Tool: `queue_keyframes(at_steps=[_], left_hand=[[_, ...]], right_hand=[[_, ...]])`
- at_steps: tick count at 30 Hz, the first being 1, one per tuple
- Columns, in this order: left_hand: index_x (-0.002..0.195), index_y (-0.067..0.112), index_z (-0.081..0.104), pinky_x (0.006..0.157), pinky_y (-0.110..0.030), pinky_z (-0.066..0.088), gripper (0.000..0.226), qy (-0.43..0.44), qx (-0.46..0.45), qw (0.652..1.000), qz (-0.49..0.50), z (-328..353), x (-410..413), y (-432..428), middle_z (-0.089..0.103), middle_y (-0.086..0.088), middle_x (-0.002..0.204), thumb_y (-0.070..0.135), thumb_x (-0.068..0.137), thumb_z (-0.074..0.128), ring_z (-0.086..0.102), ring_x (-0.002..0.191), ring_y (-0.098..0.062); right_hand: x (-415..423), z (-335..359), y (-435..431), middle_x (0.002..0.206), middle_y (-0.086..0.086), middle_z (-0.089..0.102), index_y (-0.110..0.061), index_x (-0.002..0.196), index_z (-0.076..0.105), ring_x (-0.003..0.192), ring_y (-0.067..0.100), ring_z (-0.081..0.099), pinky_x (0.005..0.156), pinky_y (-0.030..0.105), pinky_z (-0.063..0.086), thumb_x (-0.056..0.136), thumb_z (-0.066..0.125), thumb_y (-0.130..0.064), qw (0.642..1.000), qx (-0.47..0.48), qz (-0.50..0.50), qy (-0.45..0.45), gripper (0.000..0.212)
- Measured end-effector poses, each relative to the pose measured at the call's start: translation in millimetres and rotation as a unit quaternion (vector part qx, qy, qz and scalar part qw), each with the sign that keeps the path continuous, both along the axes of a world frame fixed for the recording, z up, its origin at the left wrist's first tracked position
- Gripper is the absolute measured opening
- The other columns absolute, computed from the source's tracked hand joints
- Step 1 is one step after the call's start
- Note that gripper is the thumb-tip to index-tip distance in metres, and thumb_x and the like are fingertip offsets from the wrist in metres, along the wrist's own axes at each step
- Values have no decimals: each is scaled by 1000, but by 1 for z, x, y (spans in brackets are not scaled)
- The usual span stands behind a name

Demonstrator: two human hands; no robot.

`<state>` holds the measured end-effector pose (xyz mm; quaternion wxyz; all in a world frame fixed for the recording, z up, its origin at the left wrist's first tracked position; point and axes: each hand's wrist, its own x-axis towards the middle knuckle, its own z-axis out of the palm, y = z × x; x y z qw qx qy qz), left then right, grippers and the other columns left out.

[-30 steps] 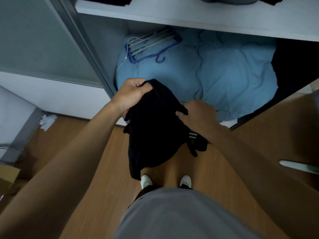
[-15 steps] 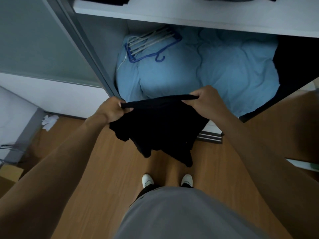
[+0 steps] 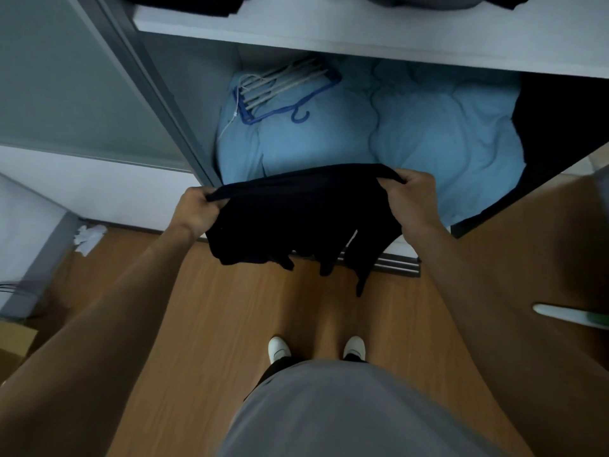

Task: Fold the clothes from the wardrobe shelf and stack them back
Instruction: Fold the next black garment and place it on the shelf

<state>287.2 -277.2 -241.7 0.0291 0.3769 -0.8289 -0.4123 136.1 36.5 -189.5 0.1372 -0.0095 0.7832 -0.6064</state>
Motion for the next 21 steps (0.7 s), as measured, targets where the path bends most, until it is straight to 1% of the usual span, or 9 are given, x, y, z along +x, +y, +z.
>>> queue_keyframes(at_steps=[3, 5, 7, 10, 13, 15, 17, 19, 21], left_hand=[[75, 25, 69, 54, -12, 46, 19, 66, 34, 997, 18, 23, -11, 15, 67, 10, 68, 18, 92, 67, 62, 56, 2], [75, 24, 72, 56, -12, 50, 20, 111, 87, 990, 27, 42, -20, 27, 71, 10, 69, 19, 93, 65, 67, 60, 1], [76, 23, 74, 60, -15, 53, 20, 131, 129, 983, -7, 61, -29, 38, 74, 9, 70, 18, 93, 65, 69, 66, -4], [75, 21, 74, 60, -18, 54, 21, 118, 117, 981, -102, 82, -41, 58, 72, 11, 65, 9, 89, 65, 67, 62, -4], [64, 19, 67, 54, -17, 47, 29, 124, 86, 968, -203, 97, -54, 79, 63, 15, 56, -3, 83, 65, 57, 54, 0], [64, 14, 65, 54, -14, 42, 26, 126, 49, 955, -262, 102, -59, 90, 59, 16, 54, -8, 79, 63, 52, 54, 4], [69, 10, 66, 57, -14, 41, 20, 136, 9, 949, -283, 102, -61, 93, 59, 15, 57, -8, 77, 65, 52, 56, 6], [73, 12, 67, 60, -15, 43, 16, 154, 1, 955, -254, 97, -58, 87, 60, 11, 62, -3, 77, 70, 54, 58, 3], [75, 10, 65, 60, -14, 43, 13, 141, 22, 966, -218, 86, -49, 76, 56, 9, 62, 3, 79, 75, 52, 59, -1]], right_hand=[[-11, -7, 5, 79, 8, 73, -13, 83, 77, 70, 15, 67, 68, 29, 57, 86, 70, -13, 998, -25, -48, -35, 7], [-19, -15, 10, 80, 9, 70, -10, 83, 75, 72, 19, 66, 68, 31, 56, 88, 68, -15, 995, -26, -63, -71, 10], [-27, -24, 15, 83, 13, 69, -2, 88, 73, 77, 24, 65, 69, 33, 53, 88, 66, -16, 996, 52, -34, -71, 15], [-18, -24, 7, 110, 9, 70, -15, 109, 73, 103, 22, 66, 89, 29, 49, 83, 70, -18, 962, 233, 135, -32, 26], [9, -7, -29, 131, -7, 59, -26, 137, 55, 122, 4, 53, 104, 23, 39, 82, 75, -30, 939, 158, 301, 42, 59], [26, 6, -53, 119, -9, 67, -27, 128, 60, 107, 2, 62, 93, 22, 48, 82, 73, -36, 931, 84, 349, 72, 48], [30, 14, -66, 94, 1, 73, -13, 102, 69, 85, 12, 68, 73, 30, 51, 87, 70, -31, 929, 88, 336, 125, 23], [25, 16, -66, 69, 10, 62, 1, 72, 60, 61, 20, 56, 55, 34, 38, 91, 66, -17, 936, 87, 307, 150, 26], [22, 19, -63, 68, 19, 61, 12, 72, 57, 59, 24, 54, 56, 31, 34, 89, 60, -5, 946, 65, 287, 136, 24]])
